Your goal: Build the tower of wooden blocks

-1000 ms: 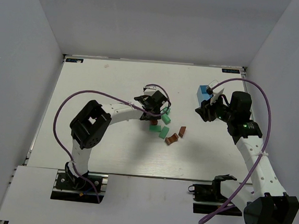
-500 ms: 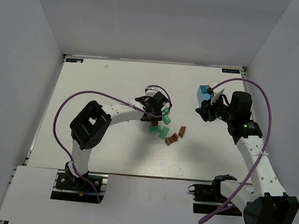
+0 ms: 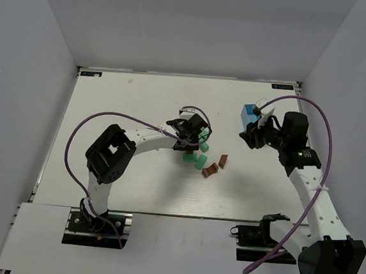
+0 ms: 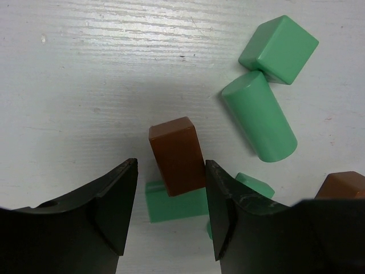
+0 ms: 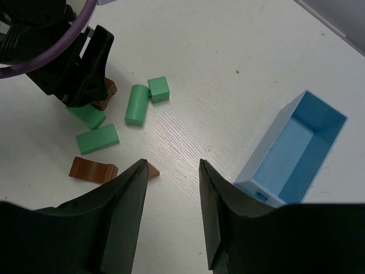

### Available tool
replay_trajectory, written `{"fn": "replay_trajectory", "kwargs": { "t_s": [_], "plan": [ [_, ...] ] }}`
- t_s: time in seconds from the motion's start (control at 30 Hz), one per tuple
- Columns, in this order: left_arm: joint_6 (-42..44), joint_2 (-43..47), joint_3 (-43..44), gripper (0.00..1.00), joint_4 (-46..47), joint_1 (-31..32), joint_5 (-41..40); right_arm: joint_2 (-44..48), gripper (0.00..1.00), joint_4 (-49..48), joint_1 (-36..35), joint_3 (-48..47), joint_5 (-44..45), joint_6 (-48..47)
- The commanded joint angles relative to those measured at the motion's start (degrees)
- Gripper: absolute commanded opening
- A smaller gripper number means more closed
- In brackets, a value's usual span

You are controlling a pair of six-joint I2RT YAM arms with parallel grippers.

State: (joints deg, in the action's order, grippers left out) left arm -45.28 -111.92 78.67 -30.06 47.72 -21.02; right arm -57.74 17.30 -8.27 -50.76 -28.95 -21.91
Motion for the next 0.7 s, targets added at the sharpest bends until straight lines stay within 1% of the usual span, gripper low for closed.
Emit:
{"fn": "replay_trajectory", "kwargs": {
  "t_s": [0.0,0.3,0.33,0.67],
  "plan": [
    [-0.2,2.0,0.4,0.61,-1.0,0.1,-1.2,0.6,0.48,-1.8,0.1,0.2,-1.3,-0.5],
    [-0.2,0.2,2.2,0.61,-0.9,0.1,-1.2,0.9,0.48,-1.9,0.1,0.4,-1.2,-0.7],
    [-0.2,-0.3,2.2,0.60,-0.9,0.1,-0.7,1.0,0.48,-1.7,0.4,0.5,-1.0,-0.8],
    [-0.2,0.2,2.7,0.60,-0.3,0.6,-0.7,1.0,0.48,-1.9,0.4,0.5,-1.2,-0.8]
  ]
}}
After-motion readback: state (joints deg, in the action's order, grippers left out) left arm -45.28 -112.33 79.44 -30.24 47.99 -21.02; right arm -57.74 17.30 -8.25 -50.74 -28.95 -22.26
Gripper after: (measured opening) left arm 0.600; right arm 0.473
